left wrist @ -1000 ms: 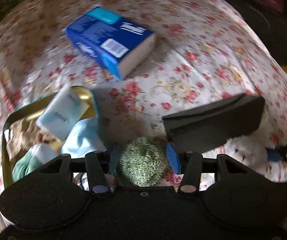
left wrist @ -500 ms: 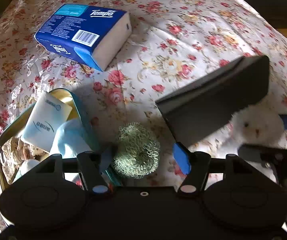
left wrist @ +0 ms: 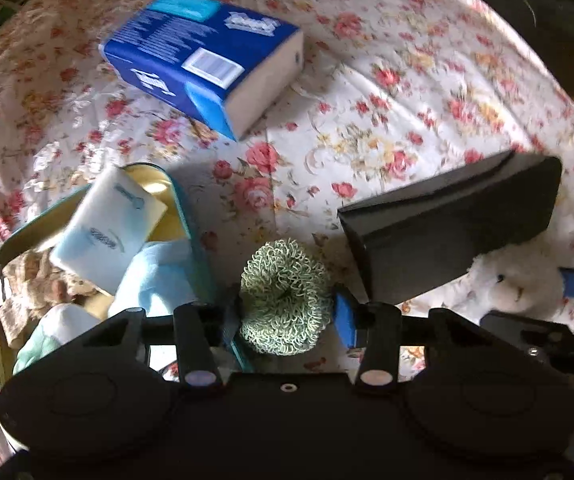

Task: Organize soft objects
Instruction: 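Carry the scrubber into the tray and open the left tool while the right carries the bear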

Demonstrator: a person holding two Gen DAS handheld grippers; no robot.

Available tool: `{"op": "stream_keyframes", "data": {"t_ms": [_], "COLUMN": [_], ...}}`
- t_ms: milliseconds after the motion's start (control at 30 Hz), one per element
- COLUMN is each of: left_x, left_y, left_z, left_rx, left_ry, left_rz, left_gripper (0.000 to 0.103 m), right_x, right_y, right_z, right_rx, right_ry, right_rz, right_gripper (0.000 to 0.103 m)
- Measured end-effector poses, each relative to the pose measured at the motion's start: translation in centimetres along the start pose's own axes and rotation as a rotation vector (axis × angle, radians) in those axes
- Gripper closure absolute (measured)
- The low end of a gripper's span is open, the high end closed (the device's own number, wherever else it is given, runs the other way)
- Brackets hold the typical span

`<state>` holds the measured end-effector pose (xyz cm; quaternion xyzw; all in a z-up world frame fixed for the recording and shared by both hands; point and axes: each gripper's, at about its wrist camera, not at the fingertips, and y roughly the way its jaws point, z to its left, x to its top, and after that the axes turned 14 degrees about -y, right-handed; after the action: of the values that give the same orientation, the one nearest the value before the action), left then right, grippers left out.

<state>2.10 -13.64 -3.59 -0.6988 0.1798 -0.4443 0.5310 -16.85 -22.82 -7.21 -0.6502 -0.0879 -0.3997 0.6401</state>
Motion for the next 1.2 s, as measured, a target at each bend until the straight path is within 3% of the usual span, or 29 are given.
{"op": "stream_keyframes", "data": {"t_ms": [233, 433, 633, 733, 900, 1200], "left_x": [-0.2, -0.5, -1.7, -2.6, -4.0, -4.6], "left_y": [-4.7, -9.6, -13.0, -13.9, -14.3, -13.9], "left_z": [0.6, 3.8, 8.5, 10.9, 14.1, 15.5], "left_rx": [0.012, 0.012, 0.116, 0.165, 0.181, 0.153], "left_ry": [-0.085, -0.273, -0.465, -0.553, -0.672, -0.748], "left_rz": [-0.089, -0.17, -0.216, -0.227, -0.232, -0.223], "left_gripper": [0.056, 0.056, 0.055, 0.055, 0.055, 0.055], "right_x": [0.0, 0.0, 0.0, 0.0, 0.1, 2.3], "right_y": [0.0, 0.2, 0.2, 0.2, -0.2, -3.1], "right_z": [0.2, 0.3, 0.9, 1.2, 2.0, 5.7], "right_rx": [-0.02, -0.032, -0.048, -0.054, -0.06, 0.022], "right_ry": [-0.007, -0.015, -0.046, -0.062, -0.1, -0.213], "right_rz": [-0.004, 0.003, -0.002, -0.007, -0.025, -0.136], "right_gripper": [0.052, 0.052, 0.052, 0.052, 0.052, 0.052]}}
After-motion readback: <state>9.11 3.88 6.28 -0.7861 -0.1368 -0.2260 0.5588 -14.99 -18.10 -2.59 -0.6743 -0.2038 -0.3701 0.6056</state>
